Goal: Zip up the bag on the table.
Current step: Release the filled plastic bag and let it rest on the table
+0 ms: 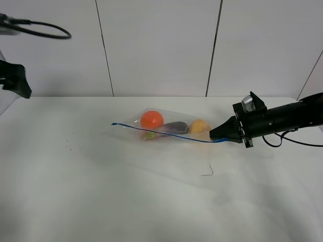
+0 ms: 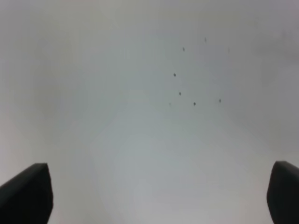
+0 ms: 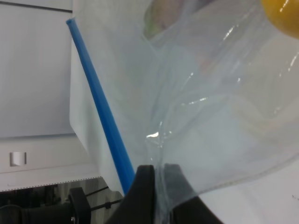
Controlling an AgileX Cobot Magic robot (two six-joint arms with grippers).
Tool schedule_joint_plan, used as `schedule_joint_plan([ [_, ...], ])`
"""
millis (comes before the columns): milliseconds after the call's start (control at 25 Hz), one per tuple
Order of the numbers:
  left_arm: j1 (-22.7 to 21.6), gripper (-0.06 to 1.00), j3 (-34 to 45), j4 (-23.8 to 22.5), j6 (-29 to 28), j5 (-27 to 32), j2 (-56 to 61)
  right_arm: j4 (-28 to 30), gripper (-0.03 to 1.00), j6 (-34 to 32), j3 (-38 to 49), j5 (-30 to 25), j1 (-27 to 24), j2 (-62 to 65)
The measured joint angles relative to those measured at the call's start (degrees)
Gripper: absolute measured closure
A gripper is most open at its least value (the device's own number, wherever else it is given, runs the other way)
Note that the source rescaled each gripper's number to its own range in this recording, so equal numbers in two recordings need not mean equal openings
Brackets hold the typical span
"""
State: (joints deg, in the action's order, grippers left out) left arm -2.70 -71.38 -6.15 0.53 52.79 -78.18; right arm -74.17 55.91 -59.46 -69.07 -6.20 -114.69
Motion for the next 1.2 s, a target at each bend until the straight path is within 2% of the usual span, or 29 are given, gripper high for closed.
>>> schedule_joint_plan([
  [120, -2.6, -0.05, 1.4, 2.2, 1.5, -0.4, 4.4, 0.0, 0.97, 0.1, 0.0, 0.0, 0.0, 0.0],
  [600, -2.7, -0.05, 15.6, 3.3, 1.7, 1.4, 15.4, -0.2, 0.97, 0.4, 0.0, 0.0, 0.0, 0.0],
  [1000, -2.7, -0.05, 28.3, 5.3, 1.5, -1.7, 39.1, -0.2, 0.97, 1.1, 0.0, 0.0, 0.0, 0.0],
  [1200, -2.7, -0.05, 33.1, 5.3, 1.5, -0.6, 50.0, -0.2, 0.97, 1.2, 0.0, 0.0, 0.0, 0.0],
])
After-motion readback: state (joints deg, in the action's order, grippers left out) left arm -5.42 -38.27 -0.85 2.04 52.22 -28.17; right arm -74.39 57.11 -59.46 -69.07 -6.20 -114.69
